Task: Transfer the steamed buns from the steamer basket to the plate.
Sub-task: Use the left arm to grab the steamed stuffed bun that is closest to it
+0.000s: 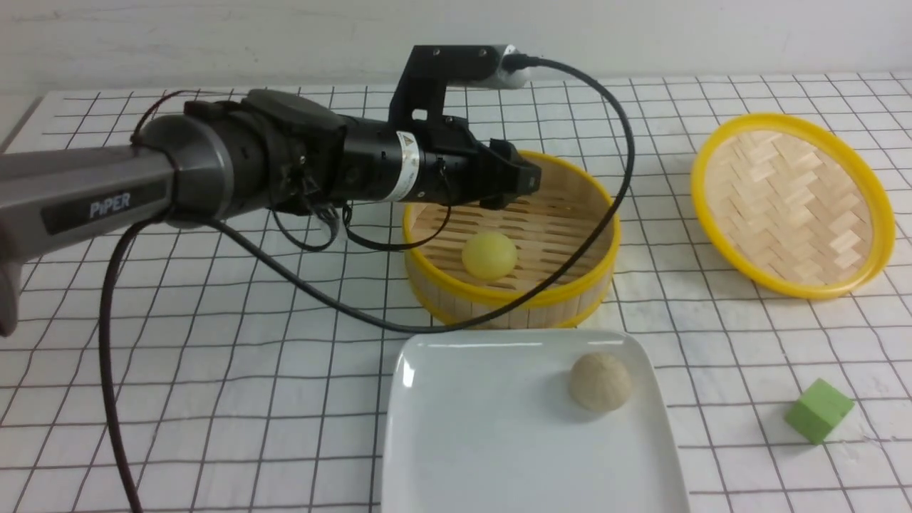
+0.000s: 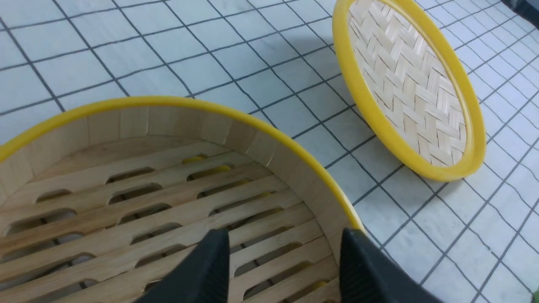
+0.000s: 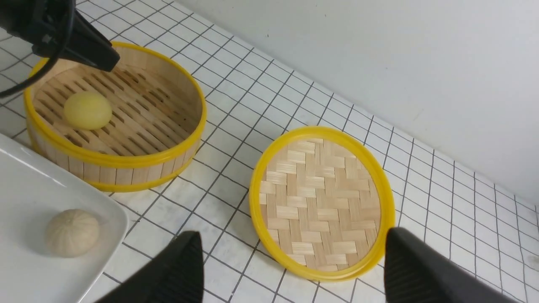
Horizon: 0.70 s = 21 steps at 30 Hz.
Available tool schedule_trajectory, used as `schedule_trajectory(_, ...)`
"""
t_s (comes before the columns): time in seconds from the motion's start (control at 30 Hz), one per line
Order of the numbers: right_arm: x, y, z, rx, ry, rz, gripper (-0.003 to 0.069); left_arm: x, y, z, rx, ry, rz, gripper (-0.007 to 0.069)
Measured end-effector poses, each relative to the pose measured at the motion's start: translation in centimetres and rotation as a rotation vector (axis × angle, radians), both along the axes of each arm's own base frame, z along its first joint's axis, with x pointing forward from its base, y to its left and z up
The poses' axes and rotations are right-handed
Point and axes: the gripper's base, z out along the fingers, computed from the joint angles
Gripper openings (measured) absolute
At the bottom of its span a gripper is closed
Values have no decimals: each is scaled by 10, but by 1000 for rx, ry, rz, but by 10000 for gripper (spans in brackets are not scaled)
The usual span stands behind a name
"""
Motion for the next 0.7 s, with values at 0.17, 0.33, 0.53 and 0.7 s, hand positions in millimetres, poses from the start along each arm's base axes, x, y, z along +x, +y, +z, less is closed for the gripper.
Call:
schedule_trajectory(0.17,0,0,1,2,-7,0,556,-1,4,11,4,-48,7,376)
schedule_trajectory(0.33,1,0,2,5,-21,0,556,3,6,9,26,-72,30,376)
schedule_trajectory(0.53,1,0,3,8,-35,0,556,3,7,-16,59,-15,37,376)
schedule_trajectory(0.7,1,0,4,12,-48,-1,556,-4,11,-48,104,71,38,376)
